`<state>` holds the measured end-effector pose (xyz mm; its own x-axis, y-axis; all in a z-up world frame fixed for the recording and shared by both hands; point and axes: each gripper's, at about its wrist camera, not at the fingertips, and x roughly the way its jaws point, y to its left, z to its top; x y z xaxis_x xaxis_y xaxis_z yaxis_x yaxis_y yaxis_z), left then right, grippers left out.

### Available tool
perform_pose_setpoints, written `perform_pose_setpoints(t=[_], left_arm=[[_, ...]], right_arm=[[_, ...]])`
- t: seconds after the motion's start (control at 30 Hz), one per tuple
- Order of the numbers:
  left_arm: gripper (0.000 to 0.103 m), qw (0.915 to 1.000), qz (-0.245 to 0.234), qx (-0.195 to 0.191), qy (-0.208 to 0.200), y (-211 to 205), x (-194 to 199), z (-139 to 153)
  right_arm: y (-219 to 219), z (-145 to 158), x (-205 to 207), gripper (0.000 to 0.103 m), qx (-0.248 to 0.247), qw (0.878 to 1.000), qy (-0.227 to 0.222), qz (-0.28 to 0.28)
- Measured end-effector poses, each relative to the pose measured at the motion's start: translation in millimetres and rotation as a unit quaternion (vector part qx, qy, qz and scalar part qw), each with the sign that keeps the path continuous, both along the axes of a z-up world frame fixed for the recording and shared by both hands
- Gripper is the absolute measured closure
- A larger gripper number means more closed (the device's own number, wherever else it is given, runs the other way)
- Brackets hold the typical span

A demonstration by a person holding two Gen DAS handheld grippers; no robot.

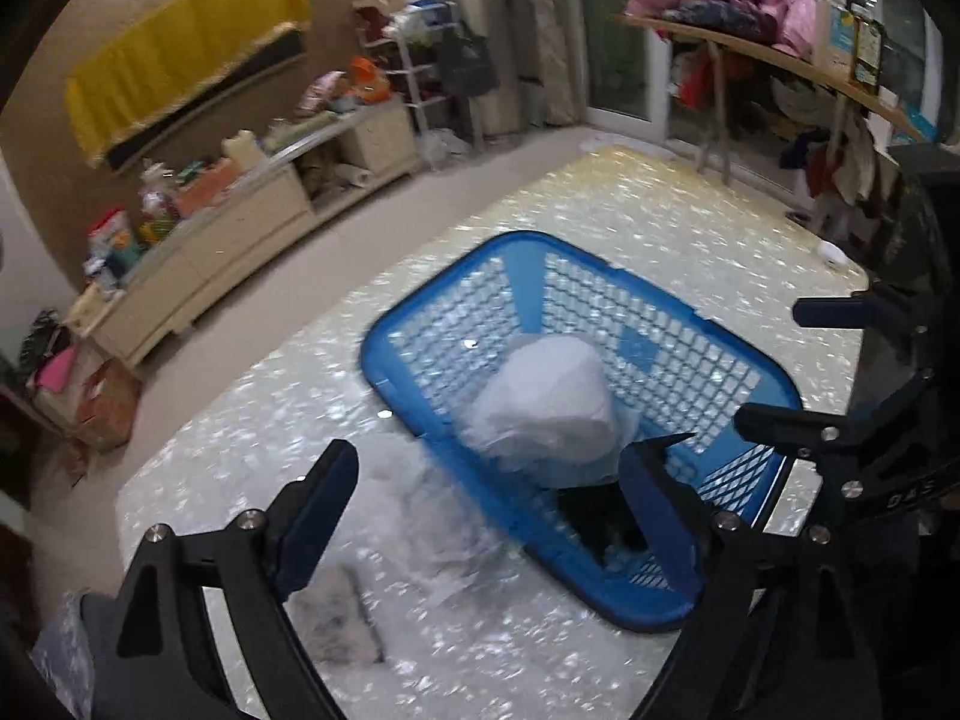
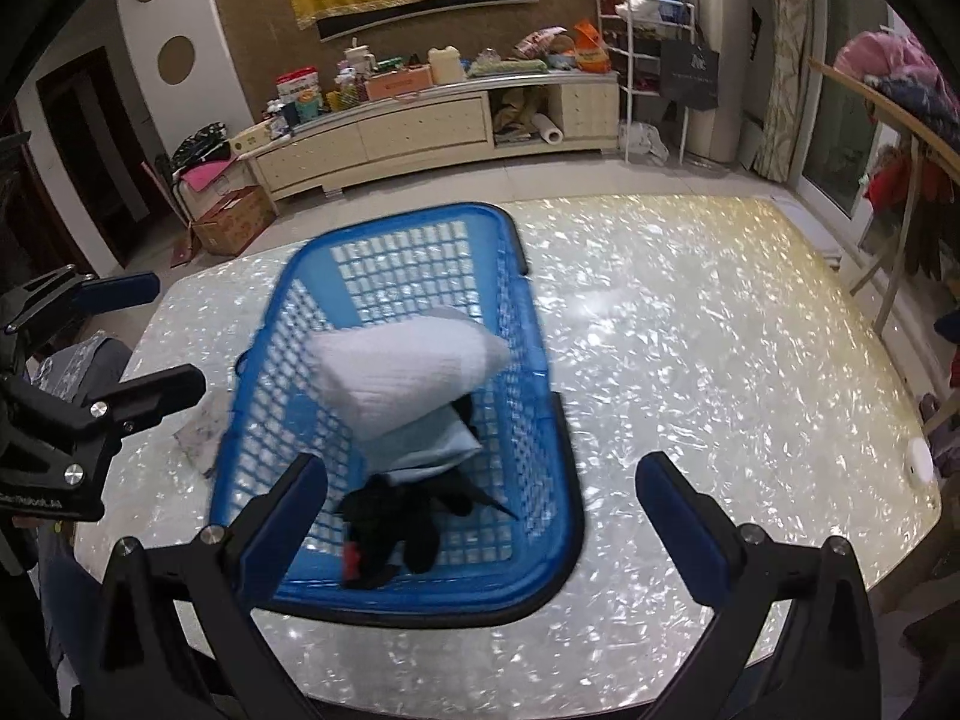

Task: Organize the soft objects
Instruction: 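Open the left gripper to drop the waffle towel into the basket, then reach the right gripper to the grey fuzzy pad and pinch its edge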

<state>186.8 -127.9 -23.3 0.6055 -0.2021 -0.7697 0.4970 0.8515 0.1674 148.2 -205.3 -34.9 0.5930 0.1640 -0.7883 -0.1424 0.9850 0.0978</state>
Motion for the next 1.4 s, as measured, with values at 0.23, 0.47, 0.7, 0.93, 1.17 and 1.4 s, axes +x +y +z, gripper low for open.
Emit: perform_pose_setpoints(t=[0.23, 0.47, 0.7, 0.93, 1.17, 1.4], left_arm=[[0.000, 0.9987, 0.049, -0.013, -0.007, 51, -27, 9], [0.000, 0.9950, 0.096, -0.029, -0.003, 108, -49, 12], [0.000, 0.9879, 0.145, -0.056, 0.005, 165, -65, 10], [0.000, 0.9798, 0.184, -0.073, 0.025, 208, -74, -8], [0.000, 0.9698, 0.223, -0.083, 0.053, 242, -76, -38], [0.000, 0.9597, 0.252, -0.092, 0.085, 270, -73, -74]], right_arm=[[35, 10, -6, 0.000, -0.006, 0.999, -0.014, 0.033], [73, 13, -2, 0.000, -0.012, 0.997, -0.012, 0.075], [120, 9, 5, 0.000, -0.028, 0.991, -0.009, 0.128], [171, -8, 13, 0.000, -0.050, 0.982, 0.010, 0.181], [230, -36, 23, 0.000, -0.073, 0.966, 0.029, 0.245], [266, -70, 32, 0.000, -0.086, 0.957, 0.052, 0.271]])
